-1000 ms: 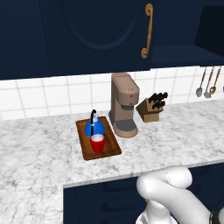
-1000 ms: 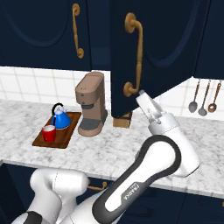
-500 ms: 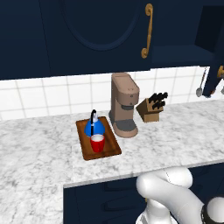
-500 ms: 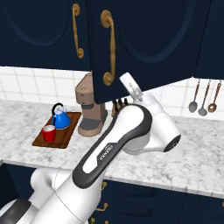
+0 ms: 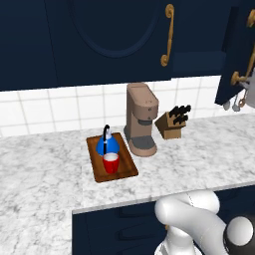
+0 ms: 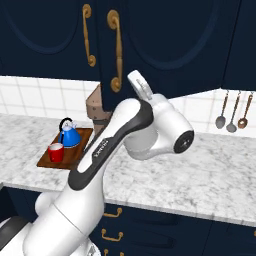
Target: Pick the kettle from the counter and place it on the tray. Then pick the mug from the cabinet and place it on the tray. Then close the cabinet doors.
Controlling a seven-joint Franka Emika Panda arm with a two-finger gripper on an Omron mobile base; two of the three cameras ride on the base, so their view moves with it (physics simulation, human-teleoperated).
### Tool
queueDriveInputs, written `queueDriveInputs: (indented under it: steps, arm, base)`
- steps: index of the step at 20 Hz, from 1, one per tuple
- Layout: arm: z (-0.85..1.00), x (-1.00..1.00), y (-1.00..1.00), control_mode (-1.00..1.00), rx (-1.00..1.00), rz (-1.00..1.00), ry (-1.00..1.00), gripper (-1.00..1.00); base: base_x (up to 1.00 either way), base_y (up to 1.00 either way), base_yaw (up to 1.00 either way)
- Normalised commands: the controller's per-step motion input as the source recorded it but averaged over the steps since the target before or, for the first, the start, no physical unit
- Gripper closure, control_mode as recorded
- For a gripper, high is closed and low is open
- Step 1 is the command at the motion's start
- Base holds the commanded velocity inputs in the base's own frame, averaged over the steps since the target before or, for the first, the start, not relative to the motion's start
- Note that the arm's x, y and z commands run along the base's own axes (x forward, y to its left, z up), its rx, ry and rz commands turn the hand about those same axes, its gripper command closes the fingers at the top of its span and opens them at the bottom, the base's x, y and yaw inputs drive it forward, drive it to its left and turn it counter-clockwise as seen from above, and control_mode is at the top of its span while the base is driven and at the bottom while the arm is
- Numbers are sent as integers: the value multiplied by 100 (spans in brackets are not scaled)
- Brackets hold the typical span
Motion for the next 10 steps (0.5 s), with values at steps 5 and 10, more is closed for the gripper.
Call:
queueDriveInputs:
  steps: [5, 10]
  arm:
    - [-1, 31, 60, -100, -5, -6, 7, 100]
    - [-5, 32, 64, -100, -4, -5, 7, 100]
  base:
    - [0, 0, 0]
    - [0, 0, 0]
